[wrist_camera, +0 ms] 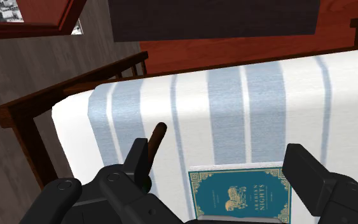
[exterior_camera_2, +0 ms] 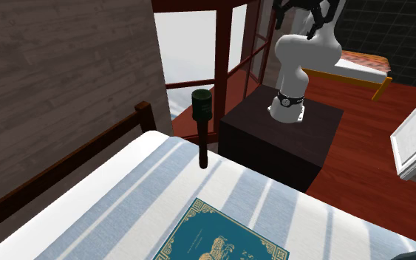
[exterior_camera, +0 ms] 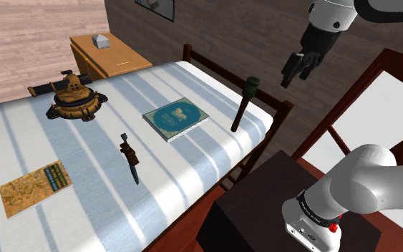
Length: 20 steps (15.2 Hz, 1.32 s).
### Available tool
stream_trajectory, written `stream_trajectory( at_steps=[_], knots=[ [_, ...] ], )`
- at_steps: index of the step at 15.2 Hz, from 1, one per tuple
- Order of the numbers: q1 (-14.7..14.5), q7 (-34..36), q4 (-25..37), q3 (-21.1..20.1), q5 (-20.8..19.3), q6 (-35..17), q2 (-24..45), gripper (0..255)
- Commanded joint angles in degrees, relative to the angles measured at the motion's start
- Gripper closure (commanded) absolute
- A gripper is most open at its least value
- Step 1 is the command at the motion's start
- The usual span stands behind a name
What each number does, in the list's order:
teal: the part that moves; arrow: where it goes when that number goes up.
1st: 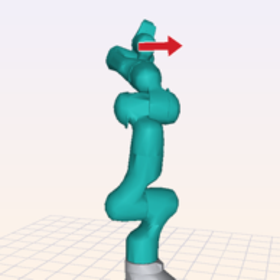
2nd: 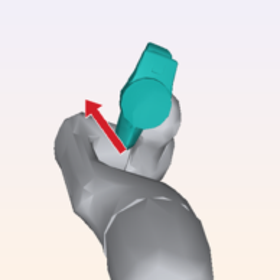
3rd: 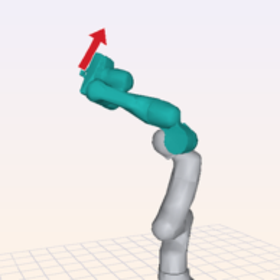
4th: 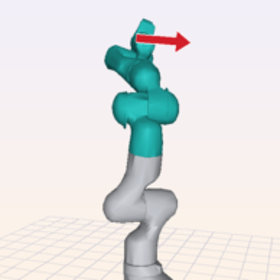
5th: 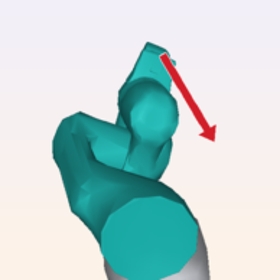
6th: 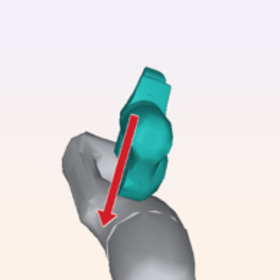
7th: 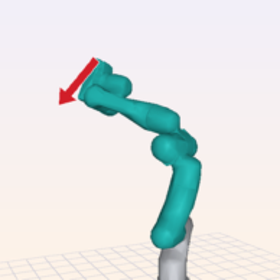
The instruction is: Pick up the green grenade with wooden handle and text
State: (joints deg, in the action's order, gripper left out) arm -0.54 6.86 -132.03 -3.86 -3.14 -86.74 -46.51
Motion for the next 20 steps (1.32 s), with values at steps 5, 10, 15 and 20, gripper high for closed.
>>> stream_trajectory(
  at_steps=[5, 10, 15, 20],
  knots=[
    [1.17, -2.28, 0.77, 2.90, -1.34, -5.61, 6.41, 0],
    [2.41, -5.11, 3.42, 6.29, -2.25, -11.90, 15.39, 0],
    [3.37, -8.11, 7.91, 9.42, -2.10, -17.07, 25.16, 0],
    [4.24, -11.41, 14.22, 12.18, -0.74, -20.86, 35.52, 0]
  ],
)
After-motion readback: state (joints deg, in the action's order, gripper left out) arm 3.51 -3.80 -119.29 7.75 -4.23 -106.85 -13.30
